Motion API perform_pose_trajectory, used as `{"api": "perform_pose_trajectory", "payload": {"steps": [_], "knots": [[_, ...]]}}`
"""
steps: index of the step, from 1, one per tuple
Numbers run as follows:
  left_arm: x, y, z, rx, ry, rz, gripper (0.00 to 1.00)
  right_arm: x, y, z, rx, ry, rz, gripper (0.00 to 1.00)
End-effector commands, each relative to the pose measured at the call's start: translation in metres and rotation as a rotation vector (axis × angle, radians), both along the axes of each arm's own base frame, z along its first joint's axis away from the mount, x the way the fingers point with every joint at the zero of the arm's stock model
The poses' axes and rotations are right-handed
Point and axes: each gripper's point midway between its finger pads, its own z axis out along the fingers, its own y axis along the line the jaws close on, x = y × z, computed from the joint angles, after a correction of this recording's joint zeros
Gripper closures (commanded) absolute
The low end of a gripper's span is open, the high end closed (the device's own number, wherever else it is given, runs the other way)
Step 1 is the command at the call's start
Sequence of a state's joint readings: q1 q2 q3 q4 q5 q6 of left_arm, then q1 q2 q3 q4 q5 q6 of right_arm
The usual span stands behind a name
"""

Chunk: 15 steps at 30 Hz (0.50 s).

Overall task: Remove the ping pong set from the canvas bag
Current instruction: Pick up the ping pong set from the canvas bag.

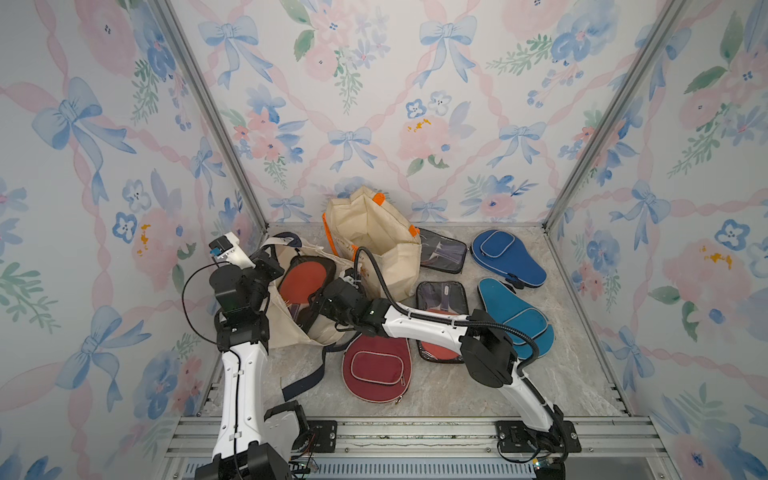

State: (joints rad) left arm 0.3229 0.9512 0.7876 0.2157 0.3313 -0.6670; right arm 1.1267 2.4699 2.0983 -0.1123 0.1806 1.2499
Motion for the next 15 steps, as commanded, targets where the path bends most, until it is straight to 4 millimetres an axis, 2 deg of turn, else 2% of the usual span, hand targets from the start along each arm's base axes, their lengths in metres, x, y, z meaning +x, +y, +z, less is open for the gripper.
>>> {"api": "perform_pose_trajectory", "payload": {"steps": [1, 4, 8, 15], "knots": [[-0.011, -0.009, 0.058, 0.045, -0.200, -0.026, 1.00, 0.008, -0.004, -0.024, -0.066, 0.010, -0.026, 0.20], [-0.011, -0.011, 0.059, 0.047, -0.205, -0.033, 1.00, 0.010, 0.000, -0.029, -0.064, 0.016, -0.024, 0.20], [-0.010, -0.013, 0.058, 0.046, -0.203, -0.040, 1.00, 0.023, 0.007, -0.030, -0.034, -0.017, -0.021, 0.20], [-0.009, -0.015, 0.057, 0.046, -0.202, -0.048, 1.00, 0.035, 0.024, -0.018, 0.044, -0.096, -0.004, 0.18]]}}
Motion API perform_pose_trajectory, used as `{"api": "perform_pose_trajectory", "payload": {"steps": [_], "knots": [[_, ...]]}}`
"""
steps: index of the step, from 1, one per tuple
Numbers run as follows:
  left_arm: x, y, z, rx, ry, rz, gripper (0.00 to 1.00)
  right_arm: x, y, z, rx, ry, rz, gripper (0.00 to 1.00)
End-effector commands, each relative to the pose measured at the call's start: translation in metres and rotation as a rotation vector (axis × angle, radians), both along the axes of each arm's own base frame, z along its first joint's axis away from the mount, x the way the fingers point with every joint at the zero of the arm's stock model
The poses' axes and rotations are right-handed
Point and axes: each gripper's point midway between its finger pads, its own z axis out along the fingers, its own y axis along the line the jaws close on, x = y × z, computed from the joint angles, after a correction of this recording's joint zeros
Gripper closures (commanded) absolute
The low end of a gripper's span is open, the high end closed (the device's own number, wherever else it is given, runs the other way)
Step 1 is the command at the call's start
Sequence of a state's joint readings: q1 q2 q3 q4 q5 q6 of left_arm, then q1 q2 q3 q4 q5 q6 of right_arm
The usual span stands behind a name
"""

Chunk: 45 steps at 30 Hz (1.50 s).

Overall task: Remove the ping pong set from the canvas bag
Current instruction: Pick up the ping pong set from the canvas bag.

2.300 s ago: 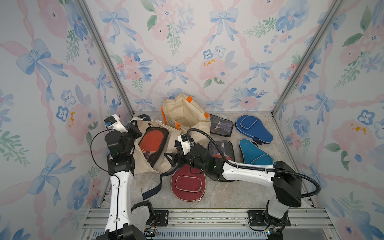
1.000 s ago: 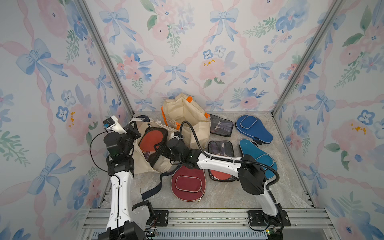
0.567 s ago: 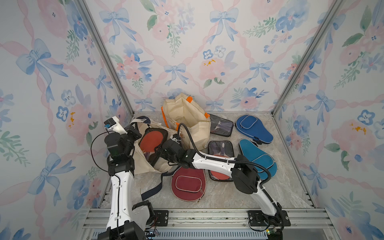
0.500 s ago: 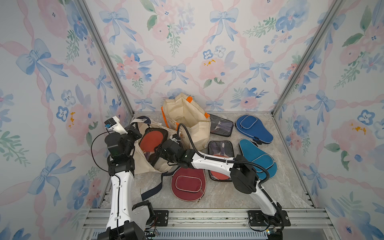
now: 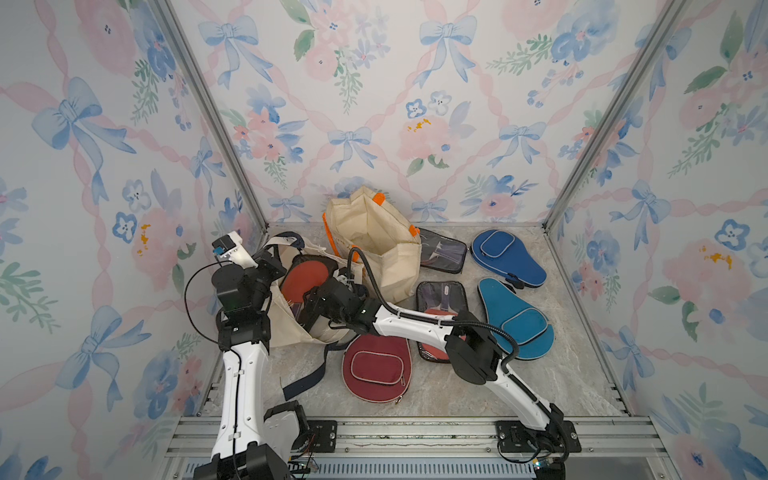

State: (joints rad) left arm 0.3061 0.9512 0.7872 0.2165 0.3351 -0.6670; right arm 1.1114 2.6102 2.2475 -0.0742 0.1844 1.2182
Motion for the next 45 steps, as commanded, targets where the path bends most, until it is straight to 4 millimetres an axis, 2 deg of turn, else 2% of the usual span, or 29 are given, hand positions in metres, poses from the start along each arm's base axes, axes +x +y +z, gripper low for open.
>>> {"api": "perform_pose_trajectory", "payload": {"steps": [1, 8, 12, 15, 18, 20, 22, 25, 32, 38, 45], "knots": [[-0.010, -0.010, 0.058, 0.045, -0.203, -0.031, 1.00, 0.015, 0.008, 0.003, 0.032, -0.069, 0.000, 0.18], [-0.010, -0.012, 0.058, 0.048, -0.207, -0.040, 1.00, 0.023, 0.022, 0.031, 0.125, -0.195, 0.019, 0.20], [-0.011, -0.014, 0.059, 0.046, -0.211, -0.049, 1.00, 0.026, 0.026, 0.037, 0.152, -0.222, 0.020, 0.23], [-0.011, -0.016, 0.059, 0.044, -0.213, -0.057, 1.00, 0.028, 0.028, 0.035, 0.156, -0.214, 0.011, 0.31], [-0.010, -0.016, 0.058, 0.042, -0.214, -0.059, 1.00, 0.028, 0.030, 0.034, 0.150, -0.213, 0.008, 0.44], [-0.010, -0.017, 0.059, 0.043, -0.216, -0.061, 1.00, 0.028, 0.032, 0.037, 0.148, -0.226, 0.014, 0.57], [-0.010, -0.017, 0.058, 0.042, -0.215, -0.061, 1.00, 0.029, 0.030, 0.041, 0.145, -0.240, 0.005, 0.61], [-0.010, -0.016, 0.058, 0.041, -0.215, -0.060, 1.00, 0.030, 0.028, 0.056, 0.163, -0.264, 0.006, 0.72], [-0.011, -0.008, 0.057, 0.042, -0.213, -0.031, 1.00, 0.011, 0.024, 0.111, 0.192, -0.412, 0.028, 0.89], [-0.012, 0.002, 0.055, 0.041, -0.209, 0.005, 1.00, -0.008, 0.011, 0.154, 0.213, -0.532, 0.029, 0.91], [-0.013, 0.015, 0.051, 0.037, -0.201, 0.051, 1.00, -0.021, -0.009, 0.184, 0.229, -0.623, 0.006, 0.93]]}}
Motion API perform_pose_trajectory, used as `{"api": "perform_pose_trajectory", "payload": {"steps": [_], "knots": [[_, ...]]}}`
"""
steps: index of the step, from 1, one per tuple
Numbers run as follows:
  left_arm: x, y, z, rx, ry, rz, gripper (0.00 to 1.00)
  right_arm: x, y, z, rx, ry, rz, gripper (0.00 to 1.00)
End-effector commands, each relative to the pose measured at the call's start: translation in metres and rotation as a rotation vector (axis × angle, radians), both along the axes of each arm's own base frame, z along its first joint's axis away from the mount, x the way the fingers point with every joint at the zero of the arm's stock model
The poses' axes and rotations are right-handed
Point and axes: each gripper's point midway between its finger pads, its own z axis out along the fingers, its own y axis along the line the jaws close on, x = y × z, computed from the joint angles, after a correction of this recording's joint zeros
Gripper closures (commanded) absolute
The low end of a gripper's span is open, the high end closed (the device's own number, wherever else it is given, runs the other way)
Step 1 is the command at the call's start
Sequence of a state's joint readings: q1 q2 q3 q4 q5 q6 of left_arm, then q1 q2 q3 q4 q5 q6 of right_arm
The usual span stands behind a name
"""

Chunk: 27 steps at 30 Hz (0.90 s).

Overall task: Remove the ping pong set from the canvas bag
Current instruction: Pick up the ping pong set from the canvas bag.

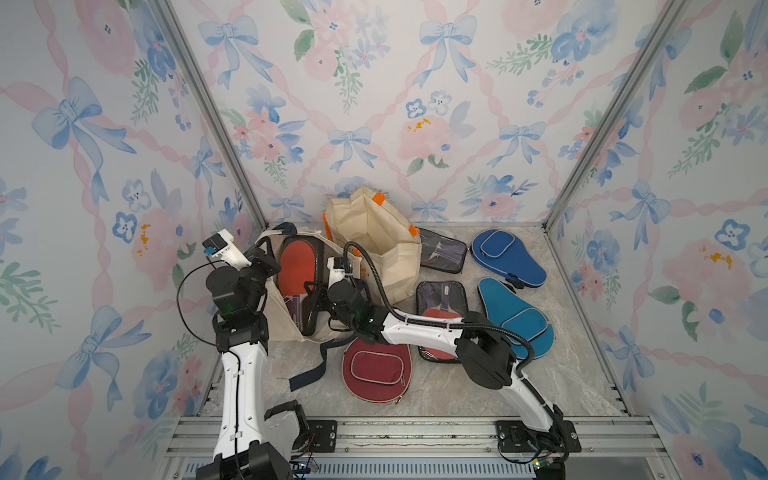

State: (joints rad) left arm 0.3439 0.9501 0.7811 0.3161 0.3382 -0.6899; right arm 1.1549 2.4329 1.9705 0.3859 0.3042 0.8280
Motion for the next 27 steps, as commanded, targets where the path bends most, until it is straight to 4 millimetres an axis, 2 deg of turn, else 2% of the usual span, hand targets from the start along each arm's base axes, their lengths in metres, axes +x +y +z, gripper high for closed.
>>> {"api": "perform_pose_trajectory", "payload": {"steps": [1, 9, 16, 27], "knots": [[-0.010, 0.004, 0.030, 0.030, -0.111, 0.022, 1.00, -0.011, -0.011, 0.092, 0.170, -0.161, -0.022, 0.93], [-0.010, 0.016, 0.025, 0.019, -0.100, 0.066, 1.00, -0.023, -0.036, 0.125, 0.187, -0.260, -0.053, 0.94], [-0.011, 0.027, 0.021, 0.011, -0.090, 0.101, 1.00, -0.031, -0.063, 0.145, 0.179, -0.320, -0.081, 0.95], [-0.010, 0.045, 0.011, -0.001, -0.061, 0.164, 1.00, -0.052, -0.126, 0.195, 0.228, -0.424, -0.127, 0.97]]}}
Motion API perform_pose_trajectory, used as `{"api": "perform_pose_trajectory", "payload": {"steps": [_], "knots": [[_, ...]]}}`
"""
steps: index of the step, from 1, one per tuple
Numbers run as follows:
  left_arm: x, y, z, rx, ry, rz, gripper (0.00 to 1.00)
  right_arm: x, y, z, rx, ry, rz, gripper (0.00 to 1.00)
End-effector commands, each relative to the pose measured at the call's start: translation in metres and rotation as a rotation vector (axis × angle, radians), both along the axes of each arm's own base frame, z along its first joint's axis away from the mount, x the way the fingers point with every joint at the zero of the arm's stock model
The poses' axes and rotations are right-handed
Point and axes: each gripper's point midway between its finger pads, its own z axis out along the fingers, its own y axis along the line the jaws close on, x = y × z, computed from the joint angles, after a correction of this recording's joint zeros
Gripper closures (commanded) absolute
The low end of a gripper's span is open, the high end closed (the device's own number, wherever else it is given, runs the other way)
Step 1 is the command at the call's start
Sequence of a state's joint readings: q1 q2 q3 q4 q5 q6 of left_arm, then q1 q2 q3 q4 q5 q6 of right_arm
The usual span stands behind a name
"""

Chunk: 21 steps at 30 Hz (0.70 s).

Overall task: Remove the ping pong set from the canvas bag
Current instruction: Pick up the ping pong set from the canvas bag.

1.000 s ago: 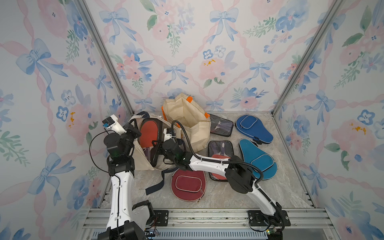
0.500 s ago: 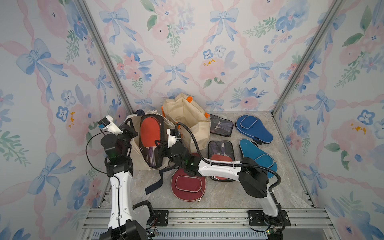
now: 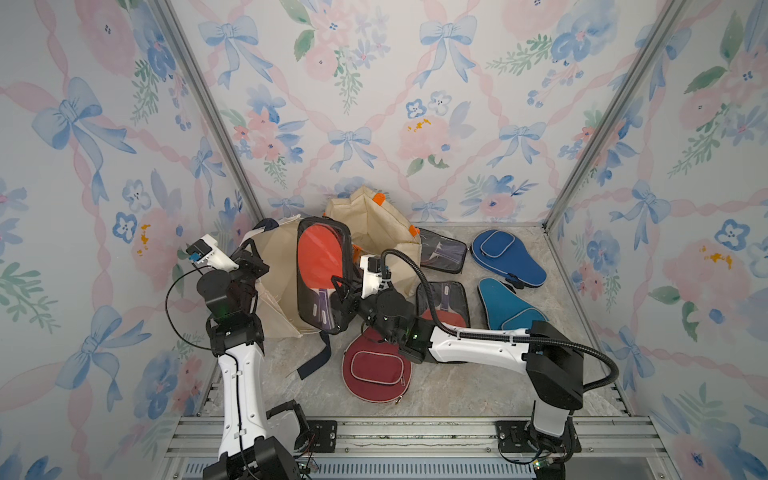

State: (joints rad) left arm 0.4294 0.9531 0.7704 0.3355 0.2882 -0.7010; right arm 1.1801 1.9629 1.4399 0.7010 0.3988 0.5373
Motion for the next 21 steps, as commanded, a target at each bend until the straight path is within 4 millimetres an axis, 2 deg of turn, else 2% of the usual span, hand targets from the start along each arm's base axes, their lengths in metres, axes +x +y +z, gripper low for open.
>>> {"api": "perform_pose_trajectory", "payload": {"steps": [1, 5, 9, 12, 18, 21], "knots": [[-0.002, 0.009, 0.011, 0.012, -0.048, 0.036, 1.00, -0.011, -0.037, 0.081, 0.202, -0.119, -0.044, 0.97], [-0.002, 0.015, 0.006, 0.005, -0.033, 0.055, 1.00, -0.019, -0.062, 0.091, 0.214, -0.137, -0.063, 0.99], [-0.001, 0.017, 0.004, 0.006, -0.020, 0.064, 1.00, -0.022, -0.077, 0.092, 0.164, -0.135, -0.082, 0.99], [-0.002, 0.018, 0.004, 0.008, -0.017, 0.072, 1.00, -0.022, -0.082, 0.079, 0.092, -0.119, -0.084, 0.99], [-0.002, 0.018, 0.005, 0.005, -0.016, 0.074, 1.00, -0.022, -0.110, 0.062, -0.026, -0.103, -0.156, 0.99], [-0.003, 0.018, 0.005, 0.004, -0.018, 0.075, 1.00, -0.019, -0.115, 0.052, -0.111, -0.098, -0.186, 0.99]]}}
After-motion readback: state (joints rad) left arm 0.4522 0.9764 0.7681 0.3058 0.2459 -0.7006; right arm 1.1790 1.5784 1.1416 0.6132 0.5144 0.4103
